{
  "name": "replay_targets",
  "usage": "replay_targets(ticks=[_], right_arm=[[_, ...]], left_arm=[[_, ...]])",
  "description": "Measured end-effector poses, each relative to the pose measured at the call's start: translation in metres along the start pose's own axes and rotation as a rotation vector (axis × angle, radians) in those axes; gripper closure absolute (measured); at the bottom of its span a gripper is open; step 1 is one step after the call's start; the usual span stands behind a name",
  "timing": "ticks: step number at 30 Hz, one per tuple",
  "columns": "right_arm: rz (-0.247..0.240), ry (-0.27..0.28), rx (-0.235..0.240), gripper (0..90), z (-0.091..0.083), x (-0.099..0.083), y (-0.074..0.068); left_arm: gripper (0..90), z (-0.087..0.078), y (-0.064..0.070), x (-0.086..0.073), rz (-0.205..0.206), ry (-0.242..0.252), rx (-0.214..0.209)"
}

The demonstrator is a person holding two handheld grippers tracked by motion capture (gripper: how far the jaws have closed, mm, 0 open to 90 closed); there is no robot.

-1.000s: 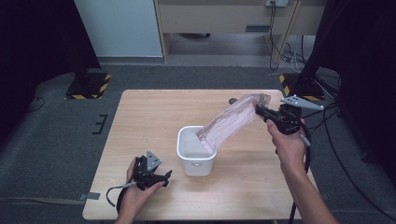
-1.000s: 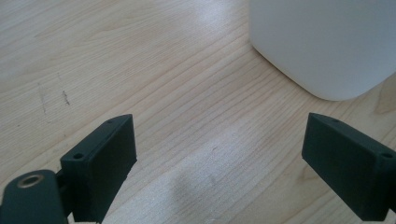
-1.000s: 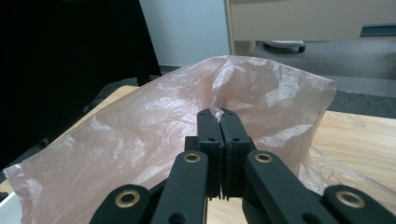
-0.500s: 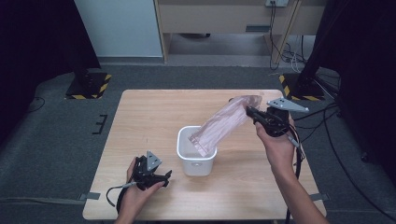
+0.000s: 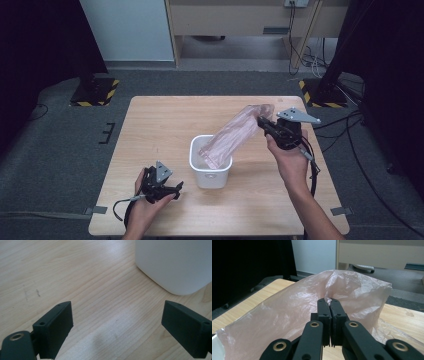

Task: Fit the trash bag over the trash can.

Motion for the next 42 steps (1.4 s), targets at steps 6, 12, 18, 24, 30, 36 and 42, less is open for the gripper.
replay_targets(ticks=[6, 12, 18, 24, 30, 36, 42], right_arm=[[-0.041, -0.008, 0.008, 88.5, 0.005, -0.001, -0.013], [-0.068, -0.020, 0.038, 88.5, 0.009, -0.005, -0.027], [-0.109, -0.021, 0.056, 88.4, 0.012, -0.006, -0.039], [-0.147, -0.019, 0.078, 88.6, 0.013, -0.009, -0.051], [-0.191, -0.019, 0.089, 88.6, 0.017, -0.011, -0.064], [-0.220, -0.017, 0.123, 88.6, 0.020, -0.012, -0.080], [-0.220, -0.012, 0.197, 88.6, 0.025, -0.014, -0.095]], left_arm=[[12.9, -0.005, -0.002, 0.005, -0.002, 0.026, 0.005], [21.5, -0.011, -0.001, 0.012, 0.005, 0.057, 0.005], [27.4, -0.019, -0.005, 0.020, -0.006, 0.091, -0.001], [34.2, -0.028, -0.010, 0.026, -0.063, 0.128, -0.026], [42.4, -0.037, -0.013, 0.033, -0.092, 0.164, -0.034], [46.1, -0.045, -0.006, 0.043, -0.113, 0.207, -0.067], [47.2, -0.056, -0.001, 0.054, -0.125, 0.252, -0.088]])
Point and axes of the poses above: each handheld gripper's, and its own axes: z roughly forward along the jaws, x roughly out of its top, y roughly to its right, the point moved 9 cm from there along z, roughly forward along the jaws, and after that the axes turned 13 degrees about -z, right-handed, at the moved point
